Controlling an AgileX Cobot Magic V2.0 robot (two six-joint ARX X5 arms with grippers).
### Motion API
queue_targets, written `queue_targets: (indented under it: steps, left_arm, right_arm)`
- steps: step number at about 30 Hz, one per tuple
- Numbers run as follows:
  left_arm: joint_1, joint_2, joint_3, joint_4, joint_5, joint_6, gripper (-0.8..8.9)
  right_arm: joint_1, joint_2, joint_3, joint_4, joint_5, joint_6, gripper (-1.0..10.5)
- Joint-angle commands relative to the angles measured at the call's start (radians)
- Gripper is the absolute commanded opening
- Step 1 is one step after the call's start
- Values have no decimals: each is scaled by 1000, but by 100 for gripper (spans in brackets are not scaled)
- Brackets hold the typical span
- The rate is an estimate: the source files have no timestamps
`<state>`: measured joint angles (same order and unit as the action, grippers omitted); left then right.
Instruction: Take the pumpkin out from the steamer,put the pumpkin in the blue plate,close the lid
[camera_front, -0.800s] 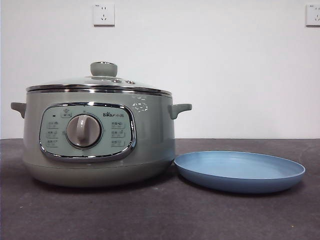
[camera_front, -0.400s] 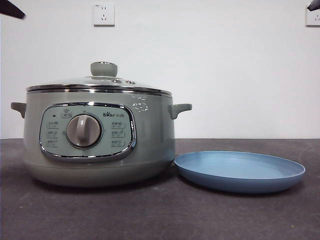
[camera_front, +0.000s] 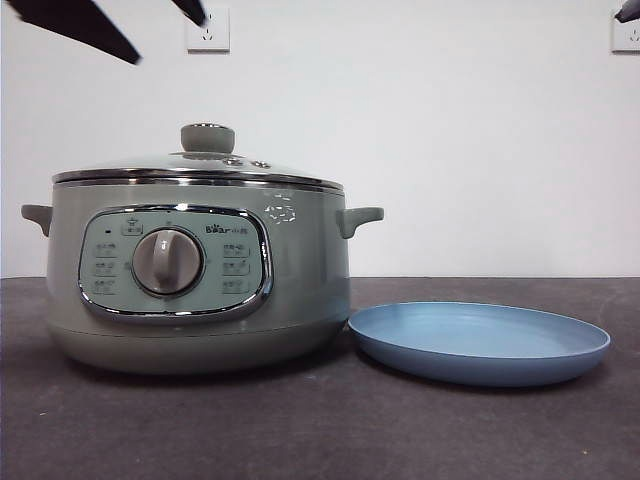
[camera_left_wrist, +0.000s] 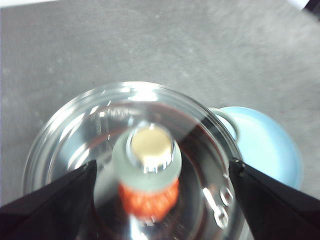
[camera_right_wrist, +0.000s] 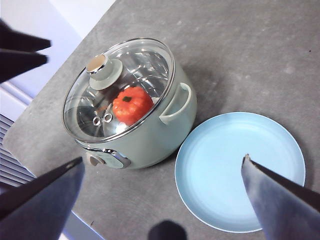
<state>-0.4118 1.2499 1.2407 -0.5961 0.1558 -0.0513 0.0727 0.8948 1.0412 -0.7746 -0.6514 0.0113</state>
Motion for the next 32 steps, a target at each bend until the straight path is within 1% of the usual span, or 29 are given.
queue_targets:
  steps: [1, 8, 16, 19, 23, 25, 27, 32]
  left_arm:
    - [-38, 58, 12, 26, -74, 31, 440]
    - [-69, 176, 13, 95, -131, 39, 440]
    - [-72, 236, 13, 109, -130, 46, 439]
    - [-72, 236, 13, 108, -130, 53, 419]
    - [-72, 236, 13, 96, -130, 63, 182]
    - [-72, 236, 13, 86, -129, 85, 68]
    - [-72, 236, 13, 78, -128, 96, -12]
    - [-72, 235, 14, 79, -129, 108, -13]
  right_arm:
    - [2, 2, 3, -2, 3, -1, 535]
    - [2, 2, 3, -6, 5, -2, 535]
    - [2, 2, 3, -7, 6, -2, 535]
    - [2, 2, 3, -7, 7, -2, 535]
    - [2, 2, 3, -9, 34, -2, 535]
    - [2, 2, 3, -13, 38, -2, 535]
    - [2, 2, 3, -13, 37, -2, 534]
    - [2, 2, 3, -12, 37, -2, 535]
